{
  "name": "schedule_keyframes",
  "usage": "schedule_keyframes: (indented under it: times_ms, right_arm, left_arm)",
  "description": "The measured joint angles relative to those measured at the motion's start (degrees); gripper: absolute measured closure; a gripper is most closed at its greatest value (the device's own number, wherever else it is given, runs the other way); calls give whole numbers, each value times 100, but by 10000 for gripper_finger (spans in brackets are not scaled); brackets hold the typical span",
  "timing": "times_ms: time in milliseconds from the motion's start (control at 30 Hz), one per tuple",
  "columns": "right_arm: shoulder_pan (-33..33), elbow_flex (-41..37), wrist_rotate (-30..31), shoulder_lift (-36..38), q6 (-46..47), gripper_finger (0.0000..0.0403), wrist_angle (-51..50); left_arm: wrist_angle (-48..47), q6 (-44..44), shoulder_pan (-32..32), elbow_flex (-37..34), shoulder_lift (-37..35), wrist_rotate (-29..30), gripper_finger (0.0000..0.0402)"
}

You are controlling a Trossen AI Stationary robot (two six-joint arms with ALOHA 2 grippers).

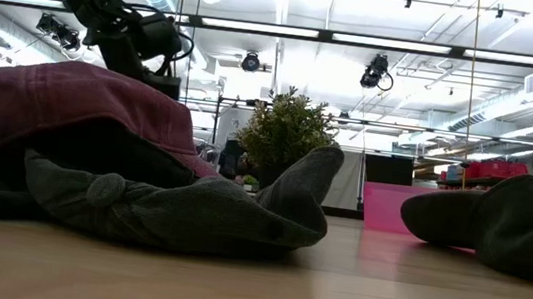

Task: Pick & Place hat
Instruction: Put the right red cap into the transparent bin

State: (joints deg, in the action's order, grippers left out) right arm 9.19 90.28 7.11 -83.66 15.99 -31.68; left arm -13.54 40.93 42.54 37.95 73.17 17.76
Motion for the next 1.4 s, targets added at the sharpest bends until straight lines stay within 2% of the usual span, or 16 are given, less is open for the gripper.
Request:
schedule_keyframes:
  times_ms: [267, 567, 733, 900, 1033, 1167, 1400]
  right_arm:
    - [0, 0, 0, 0, 0, 152, 5]
    - [-1, 0, -1, 0, -2, 152, 4]
    - [-1, 0, -1, 0, -16, 152, 4]
    - [0, 0, -2, 0, -50, 152, 2]
    - [-14, 0, 0, 0, -63, 152, 2]
    - [-17, 0, -2, 0, -68, 152, 4]
    - [-17, 0, -2, -2, -87, 152, 39]
  left_arm:
    - [-64, -343, 0, 0, 0, -653, 370]
    - [-105, -929, -4, 0, -7, -577, 350]
    - [-239, -1709, -4, 0, -152, -584, 323]
    - [-613, -1770, -4, 0, -468, -606, 316]
    - [-730, -1941, -4, 0, -834, -627, 325]
    - [-946, -1978, -21, 0, -1240, -1048, 348]
    - [-1789, -2125, -214, 0, -1586, -1275, 382]
